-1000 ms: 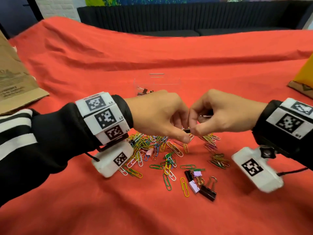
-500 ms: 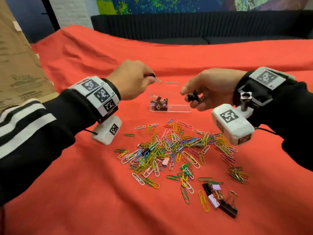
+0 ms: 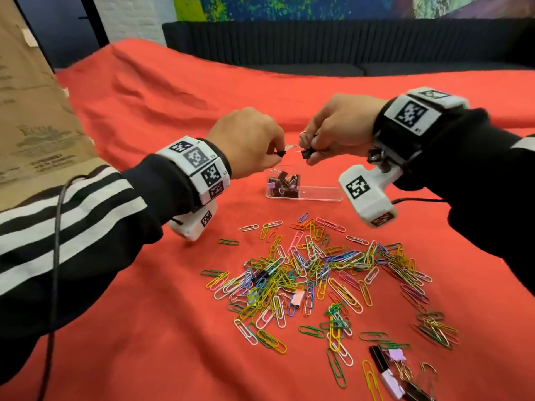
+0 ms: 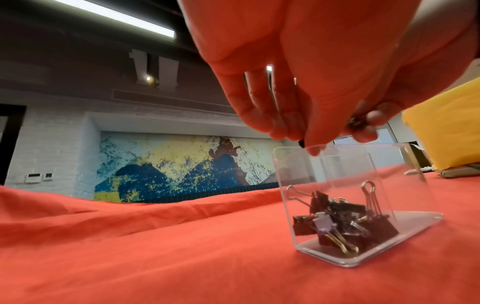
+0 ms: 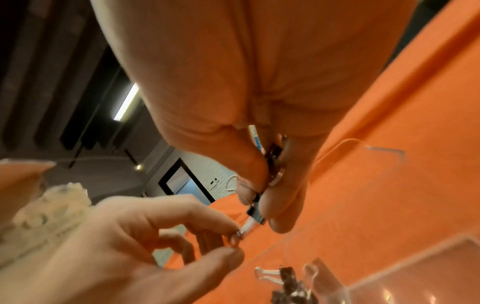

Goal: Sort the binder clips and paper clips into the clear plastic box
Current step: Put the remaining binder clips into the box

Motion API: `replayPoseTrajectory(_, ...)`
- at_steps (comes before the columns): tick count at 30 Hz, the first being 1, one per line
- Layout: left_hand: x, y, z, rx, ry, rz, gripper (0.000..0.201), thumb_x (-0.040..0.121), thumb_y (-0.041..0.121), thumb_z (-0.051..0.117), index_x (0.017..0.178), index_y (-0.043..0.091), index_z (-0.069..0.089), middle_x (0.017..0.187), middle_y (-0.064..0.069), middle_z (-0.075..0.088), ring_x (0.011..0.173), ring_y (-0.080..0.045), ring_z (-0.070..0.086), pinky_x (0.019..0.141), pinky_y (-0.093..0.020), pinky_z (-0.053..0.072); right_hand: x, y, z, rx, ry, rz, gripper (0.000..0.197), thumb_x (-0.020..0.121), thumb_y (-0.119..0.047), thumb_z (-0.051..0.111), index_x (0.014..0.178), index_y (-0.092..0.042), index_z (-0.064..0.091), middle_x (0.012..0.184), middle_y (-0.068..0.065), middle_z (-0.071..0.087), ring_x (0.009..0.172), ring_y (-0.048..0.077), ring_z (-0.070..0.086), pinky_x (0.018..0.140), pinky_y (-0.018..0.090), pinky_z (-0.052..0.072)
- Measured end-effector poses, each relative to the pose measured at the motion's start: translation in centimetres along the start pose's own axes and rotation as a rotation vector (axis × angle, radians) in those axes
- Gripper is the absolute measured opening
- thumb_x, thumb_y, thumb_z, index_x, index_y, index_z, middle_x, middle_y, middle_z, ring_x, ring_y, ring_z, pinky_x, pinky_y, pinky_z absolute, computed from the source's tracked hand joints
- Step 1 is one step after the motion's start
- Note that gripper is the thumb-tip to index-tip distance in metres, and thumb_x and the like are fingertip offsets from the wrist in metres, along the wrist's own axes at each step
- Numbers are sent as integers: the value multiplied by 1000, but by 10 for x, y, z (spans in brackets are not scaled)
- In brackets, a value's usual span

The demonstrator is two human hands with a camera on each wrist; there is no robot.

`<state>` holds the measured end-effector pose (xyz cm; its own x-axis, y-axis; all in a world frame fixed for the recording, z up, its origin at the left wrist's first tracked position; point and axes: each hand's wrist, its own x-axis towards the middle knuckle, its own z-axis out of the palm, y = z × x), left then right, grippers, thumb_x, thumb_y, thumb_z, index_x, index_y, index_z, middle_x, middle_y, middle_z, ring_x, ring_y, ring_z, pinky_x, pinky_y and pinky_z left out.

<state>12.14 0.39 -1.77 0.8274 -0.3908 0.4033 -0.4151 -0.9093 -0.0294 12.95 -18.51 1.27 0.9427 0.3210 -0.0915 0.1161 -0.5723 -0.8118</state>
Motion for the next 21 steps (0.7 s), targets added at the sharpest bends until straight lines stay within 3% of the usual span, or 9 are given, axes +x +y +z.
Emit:
replayPoseTrajectory(2, -1, -1, -1, -13, -41, 10, 19, 80, 40, 71, 97, 35, 78, 92, 6, 75, 89, -24, 69, 79, -41, 56, 7, -5, 9, -162, 63, -23, 23, 88, 10, 56, 77, -2, 72, 83, 11, 75, 83, 29, 76, 90, 44, 60)
replayPoseTrajectory(4, -3, -3, -2, -4, -86, 12, 21, 83, 37, 72, 103, 36, 77, 96, 6, 76, 93, -23, 69, 81, -39, 56, 11, -12, 17, -354, 98, -40, 15, 89, -4, 63, 84, -8, 76, 84, 9, 79, 79, 21, 78, 84, 37, 62)
replayPoseTrajectory(7, -6, -9, -1, -46, -95, 2, 24, 86, 27, 70, 109, 33, 77, 100, 7, 78, 97, -20, 70, 86, -37, 55, 8, -21, 26, -521, 140, -69, 17, 90, -9, 60, 89, -16, 76, 83, 5, 79, 73, 14, 75, 58, 20, 50)
replayPoseTrajectory(9, -9, -13, -4, -96, -42, -27, 23, 86, 27, 70, 108, 31, 77, 98, 7, 78, 95, -18, 71, 87, -37, 55, 7, -26, 30, -582, 179, -86, 20, 87, -6, 59, 91, -16, 77, 82, 4, 79, 71, 15, 75, 52, 19, 44)
replayPoseTrajectory(15, -19, -25, -14, -174, 85, -41, 22, 81, 42, 68, 94, 28, 80, 84, 8, 78, 78, -11, 72, 78, -35, 58, 12, -36, 36, -638, 176, -121, 17, 79, -1, 69, 86, -16, 76, 74, 4, 78, 51, 12, 74, 58, 24, 58)
replayPoseTrajectory(21, -35, -23, -21, -212, 33, 8, 17, 79, 42, 71, 84, 28, 79, 71, 12, 73, 68, -5, 68, 72, -32, 58, 12, -39, 38, -592, 139, -141, 16, 75, -1, 79, 85, -13, 77, 71, 6, 78, 55, 15, 75, 66, 34, 65)
